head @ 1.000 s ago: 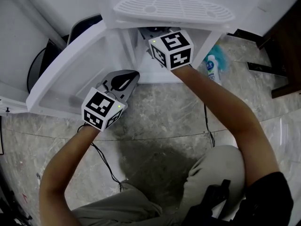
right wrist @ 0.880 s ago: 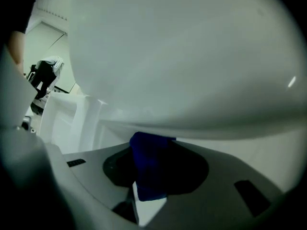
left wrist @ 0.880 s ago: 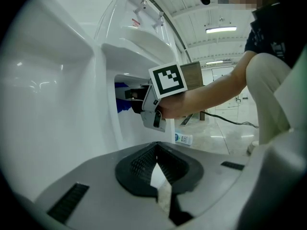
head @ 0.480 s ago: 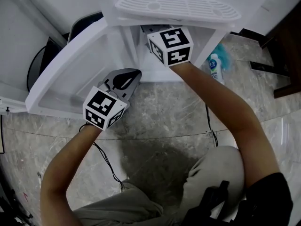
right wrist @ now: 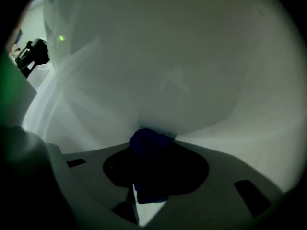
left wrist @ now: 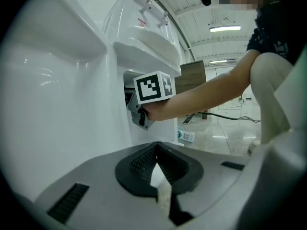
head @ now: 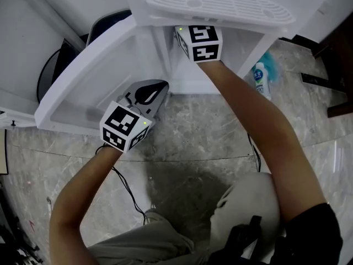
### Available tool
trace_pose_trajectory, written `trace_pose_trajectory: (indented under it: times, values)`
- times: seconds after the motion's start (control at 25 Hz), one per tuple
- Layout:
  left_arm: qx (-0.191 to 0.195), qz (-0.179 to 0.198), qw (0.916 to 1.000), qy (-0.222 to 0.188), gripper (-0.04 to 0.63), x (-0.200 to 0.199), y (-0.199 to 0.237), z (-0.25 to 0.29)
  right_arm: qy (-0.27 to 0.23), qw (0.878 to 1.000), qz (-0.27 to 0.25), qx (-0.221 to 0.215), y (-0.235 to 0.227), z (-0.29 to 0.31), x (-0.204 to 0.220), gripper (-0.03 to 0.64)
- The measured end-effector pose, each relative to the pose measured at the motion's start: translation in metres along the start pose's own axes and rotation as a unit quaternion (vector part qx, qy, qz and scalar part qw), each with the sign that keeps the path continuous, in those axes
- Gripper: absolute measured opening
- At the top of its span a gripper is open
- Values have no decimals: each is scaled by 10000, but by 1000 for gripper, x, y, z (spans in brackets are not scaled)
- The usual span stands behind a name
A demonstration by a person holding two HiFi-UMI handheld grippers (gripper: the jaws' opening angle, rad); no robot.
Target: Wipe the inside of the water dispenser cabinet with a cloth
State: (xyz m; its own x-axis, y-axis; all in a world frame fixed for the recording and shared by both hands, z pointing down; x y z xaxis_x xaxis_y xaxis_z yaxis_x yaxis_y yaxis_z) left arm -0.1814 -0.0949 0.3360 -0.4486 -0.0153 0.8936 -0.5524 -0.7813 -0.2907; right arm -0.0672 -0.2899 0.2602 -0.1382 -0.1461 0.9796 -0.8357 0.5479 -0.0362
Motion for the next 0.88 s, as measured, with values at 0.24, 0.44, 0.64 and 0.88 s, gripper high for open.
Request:
trace_pose_trajectory:
  times: [0.24,0.44,0.64,0.88]
  values:
    - [35,47,10000,-71,8,-6,-2,1,-4,9996,252,-87,12,-18,-4,112]
    - [37,3,9999,-120,8,-6,-1,1,-128,9990,424,-19,11,-17,-2,112]
    - [-32,-25,10000,-76,8,-1,3,-6,-123,9995,282,117,0,0,2,112]
    - [-47,-52,9999,-116,8,-3,5,-7,-115,9991,400,-60,11,-18,-2,112]
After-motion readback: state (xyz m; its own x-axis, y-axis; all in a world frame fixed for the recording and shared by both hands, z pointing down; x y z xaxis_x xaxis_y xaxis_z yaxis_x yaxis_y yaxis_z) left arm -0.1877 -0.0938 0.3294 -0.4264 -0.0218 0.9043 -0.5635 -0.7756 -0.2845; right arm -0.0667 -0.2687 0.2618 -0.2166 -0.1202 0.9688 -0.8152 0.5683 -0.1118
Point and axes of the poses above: the fingertips, and each gripper's own axes: z forward along the fingers, y to its left, x out of its underside, the point moved 8 cm from there along -z, backward along the fingers, and after that the axes turned 14 degrees about z, right-handed, at the moved point
